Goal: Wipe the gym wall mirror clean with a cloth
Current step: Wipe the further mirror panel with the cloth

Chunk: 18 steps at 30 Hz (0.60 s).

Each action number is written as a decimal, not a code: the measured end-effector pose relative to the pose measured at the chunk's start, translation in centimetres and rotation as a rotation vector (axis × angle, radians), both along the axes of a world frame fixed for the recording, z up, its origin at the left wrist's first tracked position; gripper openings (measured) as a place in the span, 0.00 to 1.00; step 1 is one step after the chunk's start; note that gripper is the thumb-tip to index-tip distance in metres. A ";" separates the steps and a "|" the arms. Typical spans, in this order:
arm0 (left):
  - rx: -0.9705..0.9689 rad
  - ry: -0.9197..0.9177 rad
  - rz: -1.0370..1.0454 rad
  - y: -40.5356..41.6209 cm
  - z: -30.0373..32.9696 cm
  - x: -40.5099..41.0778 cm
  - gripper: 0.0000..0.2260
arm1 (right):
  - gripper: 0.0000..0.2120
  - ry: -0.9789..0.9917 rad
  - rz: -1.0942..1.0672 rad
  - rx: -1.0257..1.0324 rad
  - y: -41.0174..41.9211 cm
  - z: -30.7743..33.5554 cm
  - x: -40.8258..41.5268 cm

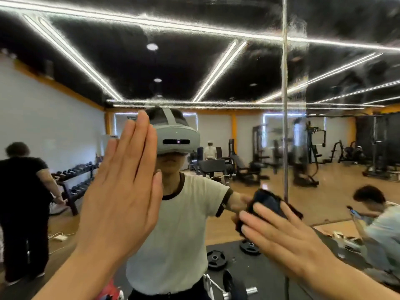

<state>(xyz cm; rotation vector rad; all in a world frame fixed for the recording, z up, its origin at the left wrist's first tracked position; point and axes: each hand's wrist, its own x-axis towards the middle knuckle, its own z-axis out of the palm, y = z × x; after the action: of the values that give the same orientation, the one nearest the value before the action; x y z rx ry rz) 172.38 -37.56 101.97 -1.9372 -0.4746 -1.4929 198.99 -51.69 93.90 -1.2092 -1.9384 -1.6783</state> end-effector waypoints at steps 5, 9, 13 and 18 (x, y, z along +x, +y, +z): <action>-0.023 0.002 0.014 -0.1 -0.1 -0.1 0.27 | 0.29 -0.206 -0.055 0.039 1.1 8.2 1.0; -0.024 0.004 0.014 -0.2 -0.1 -0.1 0.27 | 0.20 0.321 0.223 0.272 2.7 21.9 -3.0; -0.016 0.002 0.010 -0.2 -0.1 -0.1 0.27 | 0.21 0.336 0.262 0.266 4.6 18.3 -5.3; -0.032 -0.002 0.012 -0.3 -0.1 -0.1 0.27 | 0.28 -0.135 -0.001 0.010 1.9 1.3 -2.4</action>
<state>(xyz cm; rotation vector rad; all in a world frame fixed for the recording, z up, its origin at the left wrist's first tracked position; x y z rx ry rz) 172.24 -37.86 101.89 -1.9546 -0.5128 -1.4881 196.59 -49.77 95.22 -1.1199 -2.0047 -1.8108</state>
